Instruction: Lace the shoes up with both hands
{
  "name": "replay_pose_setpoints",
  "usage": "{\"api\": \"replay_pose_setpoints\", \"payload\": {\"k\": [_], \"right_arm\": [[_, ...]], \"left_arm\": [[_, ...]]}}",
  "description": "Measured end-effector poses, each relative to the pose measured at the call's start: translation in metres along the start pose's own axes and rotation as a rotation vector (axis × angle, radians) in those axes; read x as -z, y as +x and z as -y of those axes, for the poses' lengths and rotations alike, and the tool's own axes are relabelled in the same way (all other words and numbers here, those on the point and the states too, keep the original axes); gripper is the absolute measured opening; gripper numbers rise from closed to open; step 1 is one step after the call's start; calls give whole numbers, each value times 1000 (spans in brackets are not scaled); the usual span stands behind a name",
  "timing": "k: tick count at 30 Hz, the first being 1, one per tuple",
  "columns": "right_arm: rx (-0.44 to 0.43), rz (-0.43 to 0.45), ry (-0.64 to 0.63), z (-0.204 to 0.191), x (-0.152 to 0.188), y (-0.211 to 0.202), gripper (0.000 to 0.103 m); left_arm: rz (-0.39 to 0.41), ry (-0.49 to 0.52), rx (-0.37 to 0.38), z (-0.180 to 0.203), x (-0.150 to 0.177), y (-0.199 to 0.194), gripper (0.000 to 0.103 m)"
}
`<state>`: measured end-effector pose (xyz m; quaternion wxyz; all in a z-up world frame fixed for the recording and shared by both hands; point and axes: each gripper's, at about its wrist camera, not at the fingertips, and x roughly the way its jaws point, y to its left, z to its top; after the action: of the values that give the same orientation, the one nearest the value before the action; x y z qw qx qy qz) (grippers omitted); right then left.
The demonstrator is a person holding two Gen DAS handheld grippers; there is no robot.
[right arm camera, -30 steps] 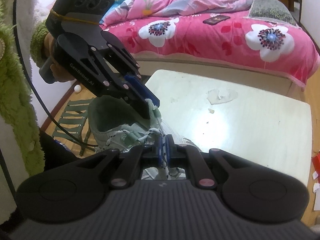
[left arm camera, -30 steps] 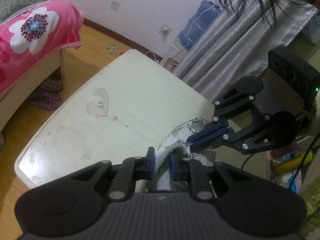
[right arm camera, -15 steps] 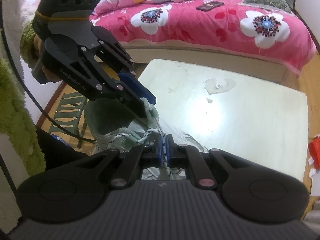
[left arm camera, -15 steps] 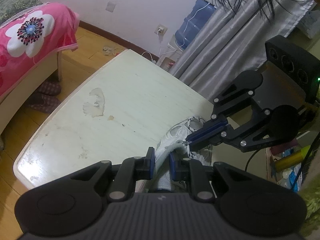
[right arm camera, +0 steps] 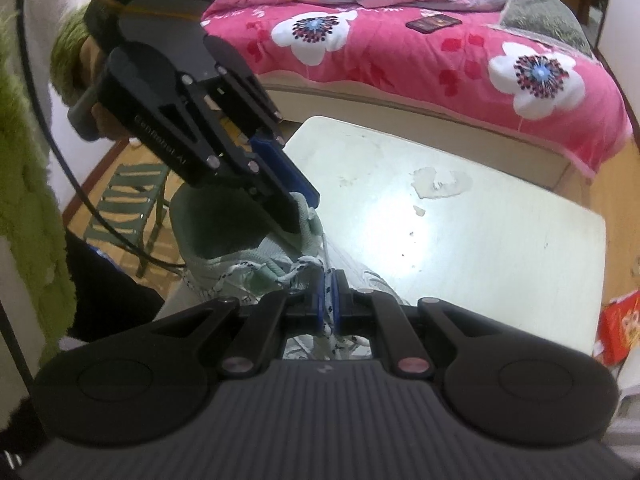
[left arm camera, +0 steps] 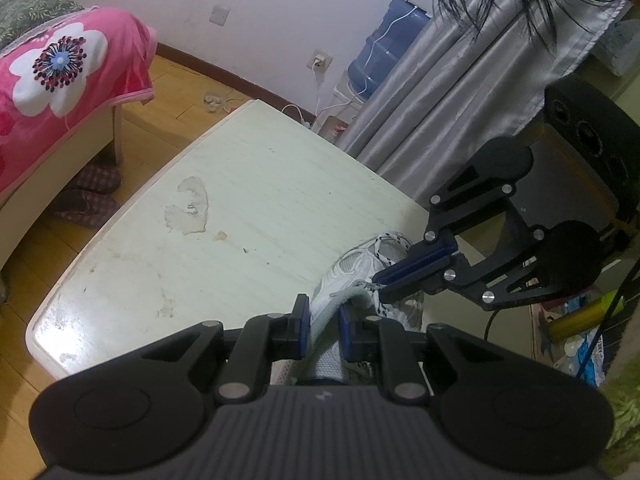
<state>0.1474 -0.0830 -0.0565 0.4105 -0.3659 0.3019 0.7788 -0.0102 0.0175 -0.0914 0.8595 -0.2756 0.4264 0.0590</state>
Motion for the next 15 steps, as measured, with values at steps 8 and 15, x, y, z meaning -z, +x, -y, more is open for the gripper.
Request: {"api": "replay_pose_setpoints", "payload": {"k": [8,15], "right_arm": [[2,-8,-64,-3,0,-2,3],[4,-2,-103,-5,-1,-2,3]], "left_arm": [[3,-14,3,-2,0,0,16],[3,-18,4,-1,-1,-1,16]]}}
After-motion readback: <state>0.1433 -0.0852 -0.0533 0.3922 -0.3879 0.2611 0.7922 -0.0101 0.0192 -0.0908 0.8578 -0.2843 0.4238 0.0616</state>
